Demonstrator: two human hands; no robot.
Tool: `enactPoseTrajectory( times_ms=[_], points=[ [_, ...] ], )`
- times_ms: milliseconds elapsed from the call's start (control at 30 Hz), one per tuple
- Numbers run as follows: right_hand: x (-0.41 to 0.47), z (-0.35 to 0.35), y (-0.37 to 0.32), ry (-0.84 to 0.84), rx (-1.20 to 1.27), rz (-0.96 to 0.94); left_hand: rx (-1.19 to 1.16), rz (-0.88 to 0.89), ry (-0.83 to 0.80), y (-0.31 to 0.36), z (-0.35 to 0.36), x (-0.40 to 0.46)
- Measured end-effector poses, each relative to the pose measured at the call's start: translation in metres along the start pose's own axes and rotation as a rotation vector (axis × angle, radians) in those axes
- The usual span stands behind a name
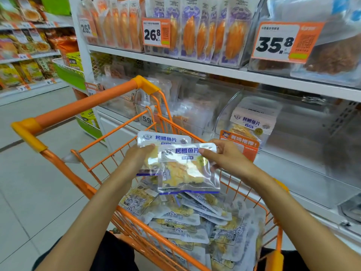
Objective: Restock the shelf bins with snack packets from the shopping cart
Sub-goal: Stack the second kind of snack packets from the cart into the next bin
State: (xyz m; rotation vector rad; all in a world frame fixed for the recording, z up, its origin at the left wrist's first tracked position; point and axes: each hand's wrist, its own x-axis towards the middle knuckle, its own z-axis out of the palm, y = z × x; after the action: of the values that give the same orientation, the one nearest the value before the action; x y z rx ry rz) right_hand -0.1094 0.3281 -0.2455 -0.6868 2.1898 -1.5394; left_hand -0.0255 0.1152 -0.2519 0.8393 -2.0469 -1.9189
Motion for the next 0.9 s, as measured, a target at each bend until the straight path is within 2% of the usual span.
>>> enactPoseTrajectory(
  times_ms=[100, 167, 267, 367, 433, 600, 700, 767, 833, 900],
  points=[
    [0.009, 0.014, 0.003, 0.182, -0.031, 0.003, 0.001, -0.096, -0.079, -0.002, 0.006, -0.007],
    [0.013, 0.020, 0.003, 0.258, -0.106, -0.017, -0.044, -0.133, -0.067, -0.001, 0.009, -0.010],
    [0.017, 0.026, 0.001, 0.320, -0.152, -0.054, -0.084, -0.118, -0.080, 0.003, 0.014, -0.013],
    [0.019, 0.033, -0.002, 0.381, -0.287, -0.131, -0.025, -0.088, -0.183, 0.000, 0.016, -0.015],
    [0.021, 0.037, -0.003, 0.405, -0.339, -0.175, 0.030, -0.037, -0.185, -0.001, 0.015, -0.016],
    [0.017, 0.030, -0.012, 0.344, -0.488, -0.234, 0.003, 0.115, -0.172, 0.001, 0.006, -0.018],
    [0.009, 0.013, -0.023, 0.238, -0.329, -0.128, -0.007, 0.238, -0.185, 0.007, 0.002, -0.026],
    [0.001, -0.004, -0.030, 0.067, -0.096, -0.011, -0.009, 0.297, -0.184, 0.011, 0.009, -0.029],
    [-0.005, -0.020, -0.031, -0.064, 0.038, 0.003, -0.003, 0.357, -0.197, 0.022, 0.022, -0.028],
    [-0.007, -0.033, -0.028, 0.022, 0.072, -0.040, 0.069, 0.435, -0.231, 0.034, 0.038, -0.022]
  ],
)
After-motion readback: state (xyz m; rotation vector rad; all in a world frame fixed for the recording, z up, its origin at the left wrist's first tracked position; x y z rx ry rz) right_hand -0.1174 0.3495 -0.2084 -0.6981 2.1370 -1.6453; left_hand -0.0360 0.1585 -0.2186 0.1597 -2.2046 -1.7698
